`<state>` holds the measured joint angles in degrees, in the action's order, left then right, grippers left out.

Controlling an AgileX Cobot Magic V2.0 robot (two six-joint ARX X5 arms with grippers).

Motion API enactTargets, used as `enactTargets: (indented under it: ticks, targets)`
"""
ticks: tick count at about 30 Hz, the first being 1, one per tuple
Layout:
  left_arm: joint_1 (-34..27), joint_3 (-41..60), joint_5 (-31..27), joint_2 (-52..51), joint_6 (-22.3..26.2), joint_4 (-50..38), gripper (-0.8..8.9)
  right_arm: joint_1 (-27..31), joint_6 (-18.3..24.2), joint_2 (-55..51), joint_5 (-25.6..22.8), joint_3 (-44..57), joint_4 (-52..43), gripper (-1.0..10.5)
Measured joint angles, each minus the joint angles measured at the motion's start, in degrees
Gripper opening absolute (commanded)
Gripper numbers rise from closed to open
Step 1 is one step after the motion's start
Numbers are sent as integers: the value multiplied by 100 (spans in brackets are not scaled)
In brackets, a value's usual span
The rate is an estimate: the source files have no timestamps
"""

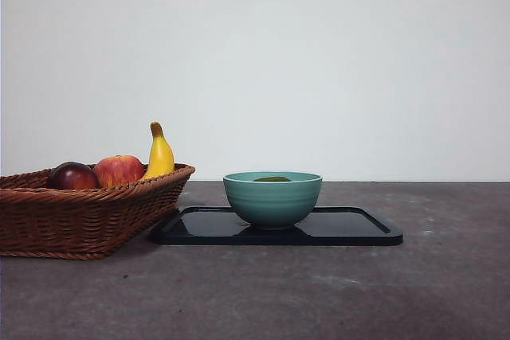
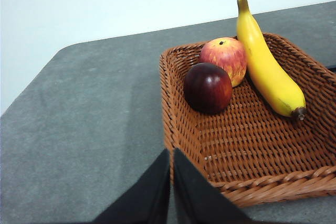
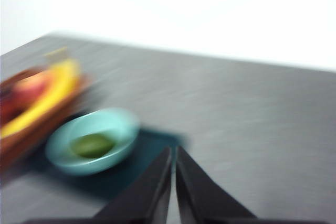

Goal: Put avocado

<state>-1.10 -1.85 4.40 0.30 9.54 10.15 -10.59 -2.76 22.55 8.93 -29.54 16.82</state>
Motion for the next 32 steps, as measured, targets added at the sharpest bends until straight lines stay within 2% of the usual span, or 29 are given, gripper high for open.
enactTargets:
  ticks: [5, 11, 17, 32]
  targets:
    - [0, 0, -2, 0, 0, 0, 9, 846, 0, -887, -9, 1360, -1038, 7]
    - [0, 0, -2, 0, 0, 0, 9, 1213, 0, -1685, -46, 2302, -1403, 7]
    - [0, 0, -2, 0, 0, 0, 9, 1281, 0, -2111, -319, 2789, -1408, 7]
    - [0, 0, -2, 0, 0, 0, 9, 1281, -66, -2218, -302, 2863, -962, 7]
